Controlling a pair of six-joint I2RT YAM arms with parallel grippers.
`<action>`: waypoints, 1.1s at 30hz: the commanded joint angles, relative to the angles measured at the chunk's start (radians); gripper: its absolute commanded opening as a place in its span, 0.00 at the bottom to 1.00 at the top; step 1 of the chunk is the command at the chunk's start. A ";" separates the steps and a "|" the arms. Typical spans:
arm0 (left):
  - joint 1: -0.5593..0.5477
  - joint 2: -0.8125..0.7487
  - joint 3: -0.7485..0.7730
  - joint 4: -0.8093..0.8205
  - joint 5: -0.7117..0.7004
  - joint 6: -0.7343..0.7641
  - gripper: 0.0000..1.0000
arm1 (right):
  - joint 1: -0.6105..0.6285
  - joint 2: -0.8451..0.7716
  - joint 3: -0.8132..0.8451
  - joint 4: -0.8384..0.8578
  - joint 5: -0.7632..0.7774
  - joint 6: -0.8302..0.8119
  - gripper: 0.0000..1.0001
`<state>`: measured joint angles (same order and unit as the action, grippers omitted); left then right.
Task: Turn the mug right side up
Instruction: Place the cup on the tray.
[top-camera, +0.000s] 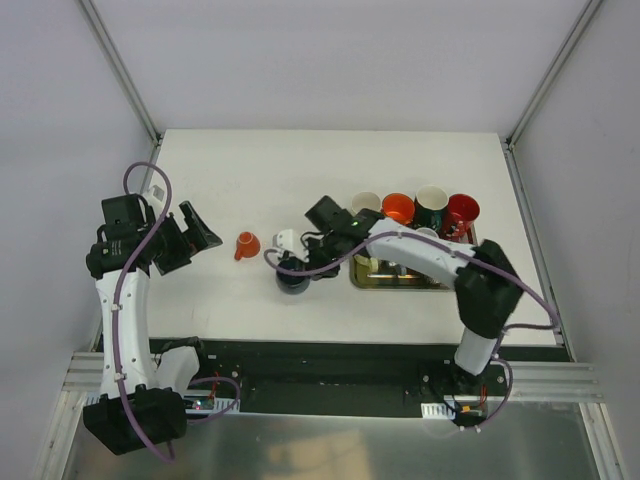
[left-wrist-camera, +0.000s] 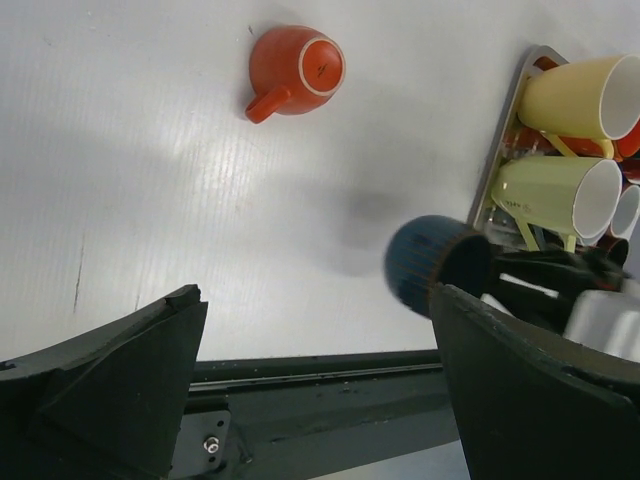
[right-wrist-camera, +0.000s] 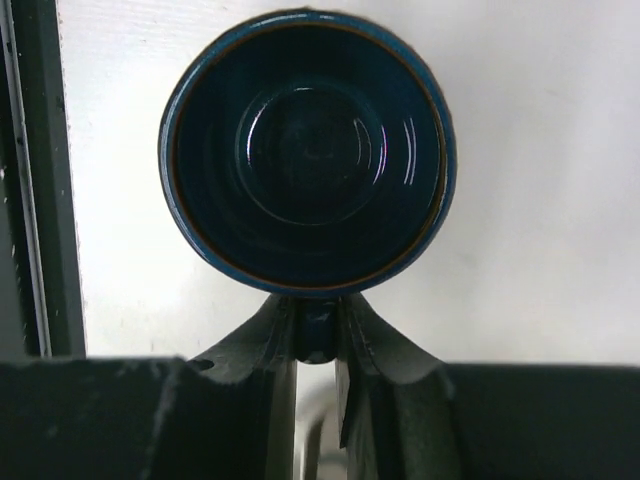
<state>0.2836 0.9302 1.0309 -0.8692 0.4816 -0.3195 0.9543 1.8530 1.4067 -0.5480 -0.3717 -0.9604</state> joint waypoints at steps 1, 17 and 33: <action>0.015 0.010 0.005 0.048 0.046 0.019 0.99 | -0.094 -0.326 -0.041 -0.018 -0.047 0.032 0.00; 0.015 0.104 0.018 0.095 0.192 0.004 0.99 | -0.977 -0.765 -0.230 -0.288 -0.082 0.005 0.00; 0.015 0.113 0.017 0.093 0.215 0.016 0.99 | -1.456 -0.608 -0.304 -0.408 -0.167 -0.373 0.00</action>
<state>0.2901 1.0561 1.0306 -0.7898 0.6571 -0.3214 -0.4824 1.2255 1.1179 -0.9298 -0.4576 -1.1889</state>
